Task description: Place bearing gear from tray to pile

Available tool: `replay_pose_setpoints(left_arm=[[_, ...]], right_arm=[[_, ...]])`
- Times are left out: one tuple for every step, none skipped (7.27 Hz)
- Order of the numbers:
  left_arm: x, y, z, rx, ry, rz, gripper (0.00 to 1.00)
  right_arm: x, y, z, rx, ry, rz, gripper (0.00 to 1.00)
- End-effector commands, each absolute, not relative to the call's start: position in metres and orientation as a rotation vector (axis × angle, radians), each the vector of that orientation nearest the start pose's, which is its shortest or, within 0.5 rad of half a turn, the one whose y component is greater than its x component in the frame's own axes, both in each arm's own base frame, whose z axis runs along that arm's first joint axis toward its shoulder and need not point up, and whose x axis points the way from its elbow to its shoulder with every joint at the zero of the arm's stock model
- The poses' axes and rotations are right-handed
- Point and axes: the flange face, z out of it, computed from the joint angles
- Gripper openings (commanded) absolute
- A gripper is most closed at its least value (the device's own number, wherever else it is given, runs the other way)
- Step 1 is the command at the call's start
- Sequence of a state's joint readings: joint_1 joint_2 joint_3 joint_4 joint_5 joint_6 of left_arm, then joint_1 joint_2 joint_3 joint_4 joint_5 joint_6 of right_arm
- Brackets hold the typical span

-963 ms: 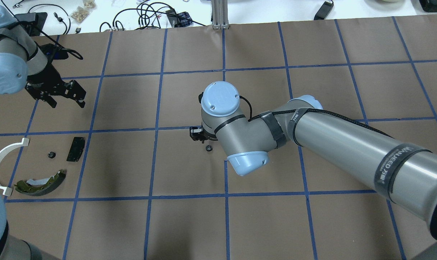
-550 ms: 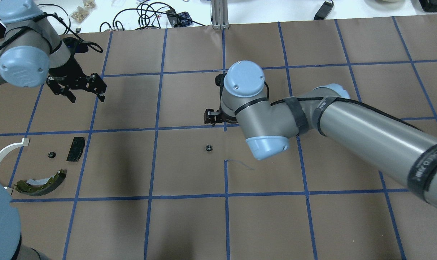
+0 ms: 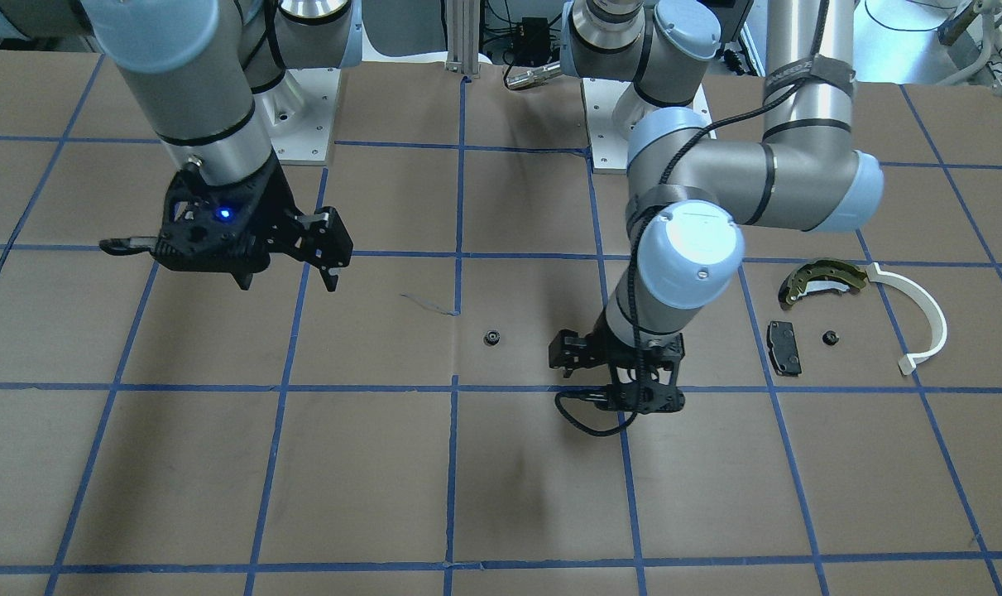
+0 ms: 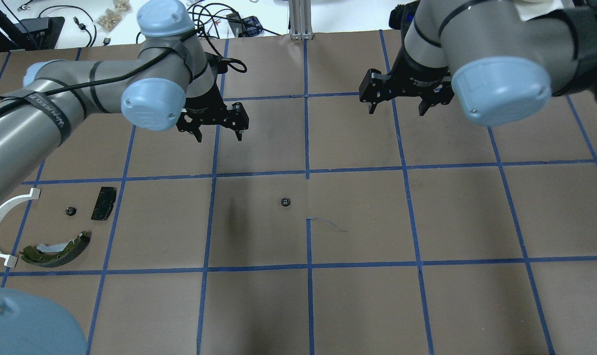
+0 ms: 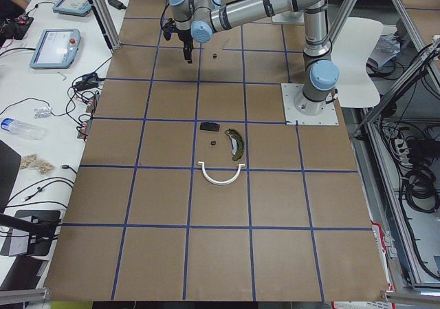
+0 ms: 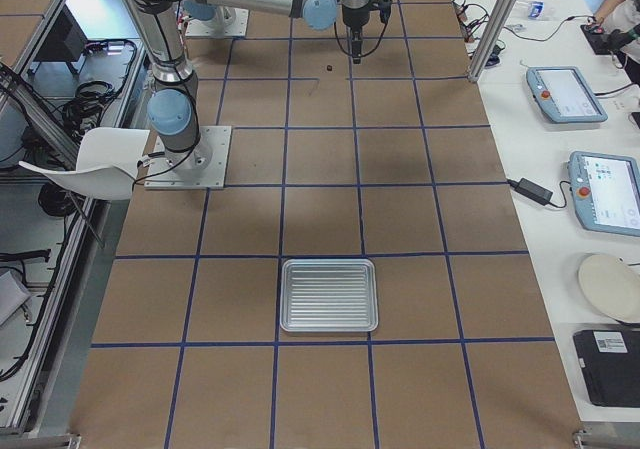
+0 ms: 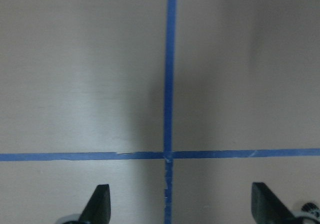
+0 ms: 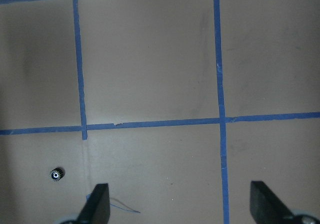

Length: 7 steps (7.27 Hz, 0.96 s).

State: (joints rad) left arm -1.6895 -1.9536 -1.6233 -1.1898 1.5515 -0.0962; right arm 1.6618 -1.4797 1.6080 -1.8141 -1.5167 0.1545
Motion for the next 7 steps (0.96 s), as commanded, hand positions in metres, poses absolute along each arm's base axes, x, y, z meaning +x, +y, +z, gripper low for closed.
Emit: replay_pose_setpoints(left_arm=[[-0.276,-0.568,0.258,0.069,3.159,0.056,1.00],[-0.297,-0.559,0.244,0.117,3.153,0.078,1.00],[-0.308,-0.553,0.235,0.146,3.147,0.101,1.00],[-0.308,-0.550,0.227,0.153,3.146,0.126,1.00],[-0.307,-0.540,0.213,0.161,3.145,0.181,1.00],[-0.307,-0.533,0.202,0.163,3.150,0.192,1.00],[-0.306,-0.528,0.195,0.162,3.150,0.200,1.00]], right_arm=[[0.172,-0.525,0.477,0.131,3.081,-0.129,1.00],[0.162,-0.516,0.479,0.124,3.088,-0.049,1.00],[0.160,-0.516,0.478,-0.024,3.091,-0.056,1.00],[0.153,-0.519,0.481,-0.096,3.097,-0.095,1.00],[0.147,-0.523,0.490,-0.063,3.097,-0.137,1.00],[0.137,-0.520,0.498,-0.036,3.100,-0.150,1.00],[0.128,-0.509,0.509,-0.011,3.121,-0.180,1.00]])
